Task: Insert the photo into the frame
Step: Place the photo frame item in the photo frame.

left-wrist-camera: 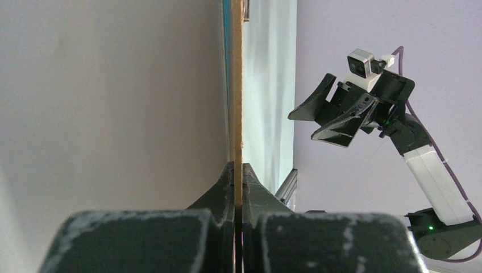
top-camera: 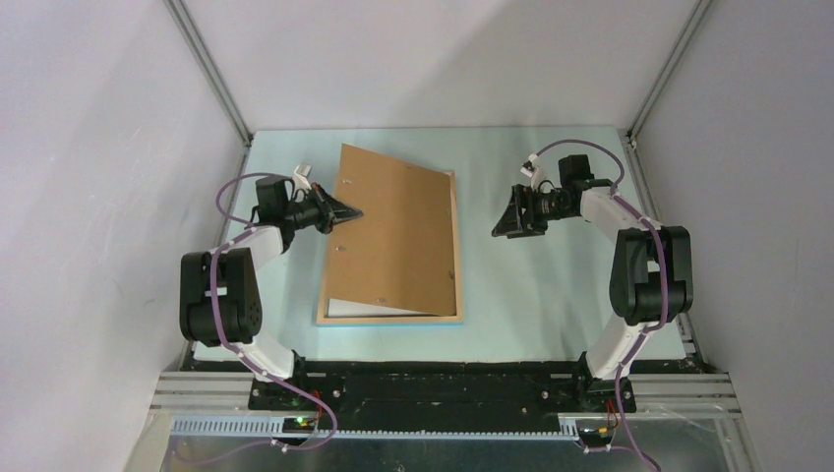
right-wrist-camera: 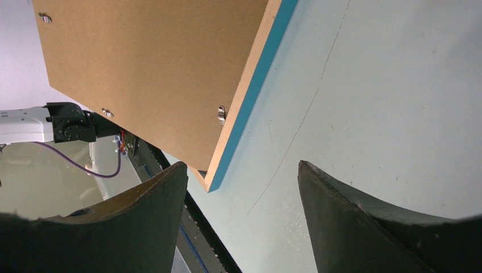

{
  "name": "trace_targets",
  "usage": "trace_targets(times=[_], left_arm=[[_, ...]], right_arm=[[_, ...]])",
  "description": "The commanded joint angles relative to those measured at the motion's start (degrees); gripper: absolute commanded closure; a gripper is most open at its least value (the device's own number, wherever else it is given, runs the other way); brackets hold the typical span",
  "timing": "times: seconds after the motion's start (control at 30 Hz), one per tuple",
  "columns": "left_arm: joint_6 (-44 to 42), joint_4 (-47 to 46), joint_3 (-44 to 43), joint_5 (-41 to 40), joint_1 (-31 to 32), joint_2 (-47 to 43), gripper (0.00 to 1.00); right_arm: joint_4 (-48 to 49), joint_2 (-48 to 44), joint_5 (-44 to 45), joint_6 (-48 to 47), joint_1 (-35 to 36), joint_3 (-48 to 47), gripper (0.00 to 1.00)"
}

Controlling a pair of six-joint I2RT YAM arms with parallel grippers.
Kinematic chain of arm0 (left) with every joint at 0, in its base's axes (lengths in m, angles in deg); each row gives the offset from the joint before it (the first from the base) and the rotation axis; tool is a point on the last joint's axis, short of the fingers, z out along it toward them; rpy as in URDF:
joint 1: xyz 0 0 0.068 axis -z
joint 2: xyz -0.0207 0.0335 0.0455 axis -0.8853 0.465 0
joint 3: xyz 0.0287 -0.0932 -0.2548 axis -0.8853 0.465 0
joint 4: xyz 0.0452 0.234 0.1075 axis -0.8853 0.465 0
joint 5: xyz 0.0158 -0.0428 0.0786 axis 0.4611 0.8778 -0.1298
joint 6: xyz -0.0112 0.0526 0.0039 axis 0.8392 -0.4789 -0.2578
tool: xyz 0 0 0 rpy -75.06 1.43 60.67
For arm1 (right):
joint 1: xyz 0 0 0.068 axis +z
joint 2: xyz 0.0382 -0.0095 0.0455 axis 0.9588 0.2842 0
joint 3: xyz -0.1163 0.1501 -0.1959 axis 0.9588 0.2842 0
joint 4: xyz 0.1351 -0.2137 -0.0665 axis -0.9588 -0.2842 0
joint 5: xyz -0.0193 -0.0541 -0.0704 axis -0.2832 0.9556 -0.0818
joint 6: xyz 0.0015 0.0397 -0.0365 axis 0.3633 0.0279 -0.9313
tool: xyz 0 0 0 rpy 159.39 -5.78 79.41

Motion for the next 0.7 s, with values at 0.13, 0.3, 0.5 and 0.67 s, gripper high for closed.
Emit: trace_targets(times=[0.13,0.3,0.5,0.67], left_arm=[[0.93,-1.73,-0.96,3.23,0.73,-2.83,1.0],[0.73,-1.04,-1.06,3.4,1.07,-3.21,1.0],[0.01,-0.29,-1.33,3.4,1.14,-3.15,0.99],[-1.09,1.1,-2.11,3.05,1.13,-2.42,0.91]], right_arm=[[0.17,0.65,0.09,-0.93,-0.13,0.18,0.25],[0.14,0.73,0.28,-0.87,-0.17,0.18,0.25],[0.08,0.79,0.37,-0.92,-0.15,0.15,0.25],[0.08,0.72,0.37,-0.92,-0.14,0.15,0.25]])
